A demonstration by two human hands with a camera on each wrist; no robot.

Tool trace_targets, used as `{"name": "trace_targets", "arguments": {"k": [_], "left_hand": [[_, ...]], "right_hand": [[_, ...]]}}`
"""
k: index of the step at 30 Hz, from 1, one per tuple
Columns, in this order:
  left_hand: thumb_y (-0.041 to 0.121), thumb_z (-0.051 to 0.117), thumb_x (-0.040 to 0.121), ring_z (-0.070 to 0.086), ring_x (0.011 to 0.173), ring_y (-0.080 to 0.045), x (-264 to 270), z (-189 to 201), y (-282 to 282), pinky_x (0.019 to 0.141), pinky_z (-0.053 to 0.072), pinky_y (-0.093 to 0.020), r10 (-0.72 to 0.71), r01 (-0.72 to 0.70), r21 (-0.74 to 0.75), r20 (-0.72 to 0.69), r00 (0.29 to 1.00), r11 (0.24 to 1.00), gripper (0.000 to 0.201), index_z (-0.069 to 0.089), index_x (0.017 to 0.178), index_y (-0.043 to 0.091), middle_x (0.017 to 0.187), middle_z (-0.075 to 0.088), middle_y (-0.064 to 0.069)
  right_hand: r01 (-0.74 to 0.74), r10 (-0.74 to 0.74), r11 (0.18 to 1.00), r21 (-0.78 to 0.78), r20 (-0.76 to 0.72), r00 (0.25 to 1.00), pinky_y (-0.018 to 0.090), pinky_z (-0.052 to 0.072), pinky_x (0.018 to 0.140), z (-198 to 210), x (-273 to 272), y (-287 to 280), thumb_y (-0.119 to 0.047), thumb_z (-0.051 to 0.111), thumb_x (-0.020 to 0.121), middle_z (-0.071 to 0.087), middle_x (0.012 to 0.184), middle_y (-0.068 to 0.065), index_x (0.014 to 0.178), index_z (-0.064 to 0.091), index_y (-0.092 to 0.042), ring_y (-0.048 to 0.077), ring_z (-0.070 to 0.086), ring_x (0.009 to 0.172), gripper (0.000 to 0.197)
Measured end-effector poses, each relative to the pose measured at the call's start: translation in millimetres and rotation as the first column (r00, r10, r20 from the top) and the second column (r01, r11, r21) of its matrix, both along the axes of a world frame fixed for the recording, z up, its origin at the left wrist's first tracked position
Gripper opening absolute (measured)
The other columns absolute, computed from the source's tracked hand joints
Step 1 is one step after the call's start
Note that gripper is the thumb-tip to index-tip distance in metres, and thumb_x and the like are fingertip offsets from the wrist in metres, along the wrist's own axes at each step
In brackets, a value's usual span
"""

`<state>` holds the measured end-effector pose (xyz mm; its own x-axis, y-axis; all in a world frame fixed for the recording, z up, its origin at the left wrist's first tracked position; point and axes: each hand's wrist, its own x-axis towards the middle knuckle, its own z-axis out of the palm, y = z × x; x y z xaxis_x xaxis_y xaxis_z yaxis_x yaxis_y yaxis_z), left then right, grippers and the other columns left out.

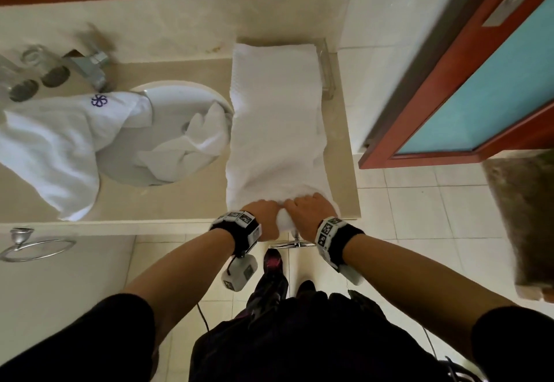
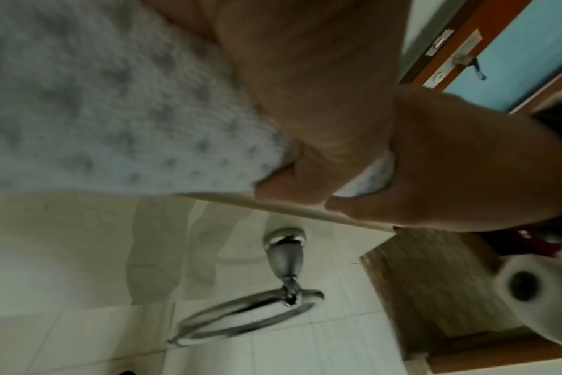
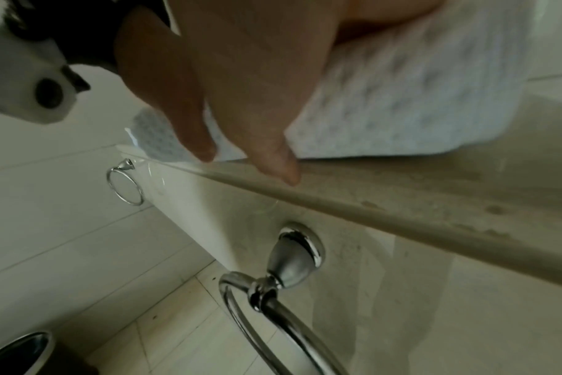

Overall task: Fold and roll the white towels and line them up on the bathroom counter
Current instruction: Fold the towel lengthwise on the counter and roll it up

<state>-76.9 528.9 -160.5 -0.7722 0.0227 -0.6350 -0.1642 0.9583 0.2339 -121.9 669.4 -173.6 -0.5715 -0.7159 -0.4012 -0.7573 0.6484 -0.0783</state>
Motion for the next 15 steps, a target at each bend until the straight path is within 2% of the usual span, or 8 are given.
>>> {"name": "trace_targets", "arguments": {"k": [2,3,6,8,11,13,15], "left_hand": [[0.022,0.07,0.072,0.066,0.09,-0.023,8.1,-3.9,5.1,0.072,0.051,-0.031,-0.01,0.01,0.023,0.023,1.0,1.0,0.052,0.057,0.122,0.028,0.106,0.069,0.001],[0.024,0.07,0.074,0.066,0.096,-0.024,14.8,-4.5,7.4,0.075,0.052,-0.032,-0.014,0.014,0.007,0.004,1.0,1.0,0.056,0.054,0.127,0.029,0.111,0.068,0.001],[0.031,0.072,0.074,0.061,0.107,-0.024,34.7,-5.2,7.8,0.082,0.052,-0.036,-0.099,0.079,-0.129,-0.155,0.983,0.988,0.068,0.041,0.134,0.028,0.12,0.061,0.004],[0.032,0.073,0.074,0.058,0.105,-0.024,41.7,-4.0,5.9,0.078,0.049,-0.036,-0.185,0.138,-0.221,-0.212,0.959,0.966,0.065,0.039,0.13,0.024,0.119,0.057,0.002],[0.025,0.068,0.078,0.064,0.093,-0.025,38.8,1.3,3.7,0.07,0.048,-0.035,-0.131,0.096,-0.208,-0.162,0.978,0.973,0.052,0.043,0.124,0.023,0.106,0.064,0.0],[0.022,0.065,0.076,0.066,0.087,-0.025,32.3,2.2,1.9,0.069,0.051,-0.032,-0.075,0.059,-0.148,-0.105,0.992,0.987,0.054,0.047,0.127,0.028,0.101,0.068,0.0],[0.022,0.064,0.073,0.066,0.082,-0.024,25.3,4.9,-0.5,0.069,0.053,-0.031,-0.028,0.023,-0.095,-0.059,0.998,0.995,0.057,0.051,0.127,0.035,0.097,0.069,0.002]], "right_hand": [[0.008,-0.01,0.999,0.031,0.065,0.998,0.038,0.054,0.084,3.1,0.0,-0.7,-0.028,0.071,0.075,0.069,0.101,0.002,0.11,0.064,-0.021,0.026,0.067,0.094,0.036],[-0.001,-0.005,0.998,0.056,0.102,0.995,0.037,0.055,0.081,6.2,0.5,-1.7,-0.029,0.069,0.075,0.07,0.098,0.001,0.106,0.066,-0.023,0.025,0.068,0.091,0.032],[-0.065,0.041,0.992,0.107,0.21,0.977,0.032,0.053,0.075,13.1,-6.3,-5.4,-0.032,0.067,0.075,0.068,0.094,-0.001,0.105,0.065,-0.024,0.023,0.066,0.087,0.031],[-0.105,0.057,0.984,0.142,0.305,0.951,0.032,0.054,0.074,18.8,-13.8,-8.8,-0.033,0.067,0.075,0.065,0.088,-0.002,0.099,0.062,-0.027,0.022,0.065,0.083,0.026],[-0.105,0.027,0.978,0.183,0.385,0.923,0.037,0.058,0.075,20.0,-17.5,-11.9,-0.035,0.065,0.072,0.062,0.081,-0.003,0.089,0.055,-0.033,0.022,0.064,0.076,0.02],[-0.076,0.012,0.984,0.163,0.359,0.933,0.034,0.058,0.073,19.5,-12.9,-11.3,-0.034,0.065,0.072,0.062,0.082,-0.004,0.098,0.059,-0.032,0.021,0.066,0.079,0.026],[-0.034,0.008,0.994,0.105,0.233,0.973,0.032,0.054,0.075,18.8,-6.2,-7.9,-0.034,0.067,0.073,0.065,0.097,-0.004,0.114,0.057,-0.029,0.021,0.066,0.089,0.042]]}}
